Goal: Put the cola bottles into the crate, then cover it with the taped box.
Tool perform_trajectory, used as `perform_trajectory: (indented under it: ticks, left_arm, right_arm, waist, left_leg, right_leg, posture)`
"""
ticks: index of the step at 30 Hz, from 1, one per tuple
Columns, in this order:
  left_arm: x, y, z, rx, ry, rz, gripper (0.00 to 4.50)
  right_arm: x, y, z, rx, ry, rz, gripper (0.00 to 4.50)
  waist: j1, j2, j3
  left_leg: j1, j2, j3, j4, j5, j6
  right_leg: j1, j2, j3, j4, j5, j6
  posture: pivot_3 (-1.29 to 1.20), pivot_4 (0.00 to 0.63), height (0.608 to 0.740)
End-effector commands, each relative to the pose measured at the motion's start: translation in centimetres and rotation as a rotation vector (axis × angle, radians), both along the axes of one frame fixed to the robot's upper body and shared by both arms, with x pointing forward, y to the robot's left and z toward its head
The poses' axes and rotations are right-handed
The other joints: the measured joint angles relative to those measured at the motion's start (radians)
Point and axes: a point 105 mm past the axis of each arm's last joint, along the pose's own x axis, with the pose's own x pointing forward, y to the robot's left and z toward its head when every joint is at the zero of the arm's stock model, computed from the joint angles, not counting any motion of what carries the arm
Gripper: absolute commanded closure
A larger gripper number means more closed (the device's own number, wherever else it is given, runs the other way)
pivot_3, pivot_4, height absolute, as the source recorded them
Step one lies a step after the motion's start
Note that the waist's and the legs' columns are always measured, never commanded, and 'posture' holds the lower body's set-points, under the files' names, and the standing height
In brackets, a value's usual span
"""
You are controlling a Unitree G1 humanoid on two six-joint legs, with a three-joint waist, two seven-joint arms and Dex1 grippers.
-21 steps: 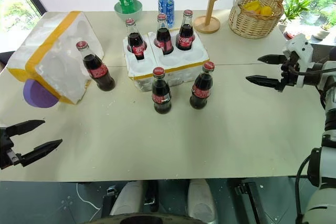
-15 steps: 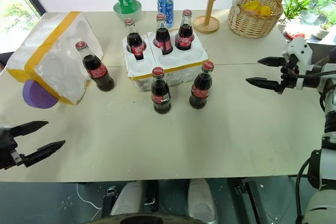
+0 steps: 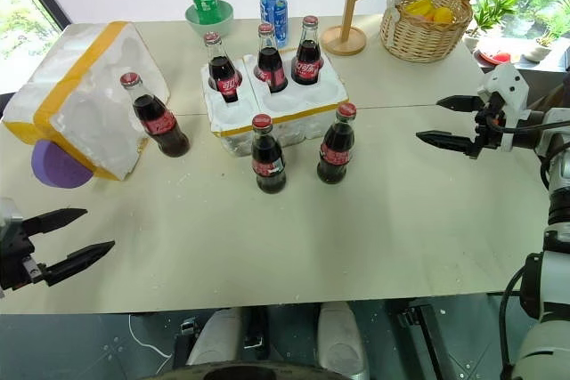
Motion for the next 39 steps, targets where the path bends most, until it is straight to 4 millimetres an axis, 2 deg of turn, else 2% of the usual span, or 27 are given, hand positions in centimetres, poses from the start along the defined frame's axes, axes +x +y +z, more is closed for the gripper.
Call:
perform_trajectory:
  ticks: [1,6,10,13,17,22,26,30,39]
  left_arm:
    - [0.1,-0.2,1.0,0.025,-0.034,-0.011,0.04]
    - [0.8,-1.0,1.5,0.023,-0.056,-0.052,0.04]
    - [2.4,-2.1,2.6,-0.032,-0.114,-0.081,0.04]
    - [4.6,-2.9,3.5,-0.109,-0.171,-0.071,0.04]
    - [7.9,-3.2,4.1,-0.108,-0.243,-0.012,0.04]
    - [11.8,-3.6,4.5,-0.106,-0.315,0.077,0.04]
    - [13.8,-3.6,4.3,-0.116,-0.326,0.153,0.04]
    - [15.1,-4.4,3.9,-0.130,-0.328,0.153,0.04]
    - [19.0,-5.4,3.4,-0.147,-0.333,0.193,0.04]
  right_arm:
    - [0.1,0.0,1.6,0.010,-0.068,0.002,0.00]
    - [0.3,0.6,1.9,0.012,-0.082,0.019,0.00]
    - [0.1,1.3,3.3,0.037,-0.088,0.042,0.00]
    - [-1.2,2.8,5.1,0.092,-0.068,0.130,0.00]
    - [-3.6,5.0,7.3,0.175,-0.008,0.238,0.00]
    - [-4.8,6.5,9.0,0.190,-0.060,0.248,0.00]
    - [-6.3,6.9,9.8,0.231,-0.056,0.274,0.00]
    - [-7.5,7.5,10.2,0.257,-0.042,0.312,0.00]
    - [-8.7,9.1,11.3,0.277,-0.051,0.384,0.00]
  waist:
    - [0.000,0.000,0.000]
    - [0.000,0.000,0.000]
    - [0.002,0.002,0.000]
    - [0.002,0.003,0.000]
    - [0.008,0.005,-0.001]
    - [0.010,0.004,-0.001]
    - [0.016,0.004,-0.001]
    - [0.030,0.004,-0.001]
    - [0.036,0.003,-0.001]
  left_leg:
    - [0.000,0.000,0.000,0.000,0.000,0.000]
    - [0.000,0.000,0.000,0.000,0.000,0.000]
    - [0.000,0.000,0.000,0.000,0.000,-0.001]
    - [0.000,0.000,0.000,0.000,0.002,0.001]
    - [0.000,0.000,-0.001,0.000,0.003,0.002]
    - [0.000,-0.001,-0.001,0.000,0.003,0.002]
    - [0.000,-0.001,-0.001,0.001,0.003,0.002]
    - [0.000,-0.001,-0.001,0.001,0.003,0.002]
    - [0.000,-0.001,-0.001,0.002,0.004,0.002]
  right_leg:
    - [0.000,0.000,0.000,0.000,0.000,0.000]
    - [0.000,0.000,0.000,0.000,0.000,0.000]
    - [0.000,0.000,0.000,0.000,0.000,0.000]
    - [0.000,0.000,0.000,0.001,0.000,0.000]
    - [0.000,0.000,-0.001,0.003,0.001,0.001]
    - [0.001,0.000,-0.001,0.003,0.001,0.002]
    - [0.000,0.001,-0.001,0.003,0.003,0.005]
    - [0.000,0.002,-0.002,0.003,0.003,0.005]
    - [0.001,0.005,-0.002,0.004,0.003,0.005]
  posture:
    - [0.00,0.150,0.740]
    - [0.00,0.150,0.740]
    - [0.00,0.150,0.740]
    - [0.00,0.150,0.740]
    - [0.00,0.150,0.740]
    - [0.00,0.150,0.740]
    - [0.00,0.150,0.740]
    - [0.00,0.150,0.740]
    - [0.00,0.150,0.740]
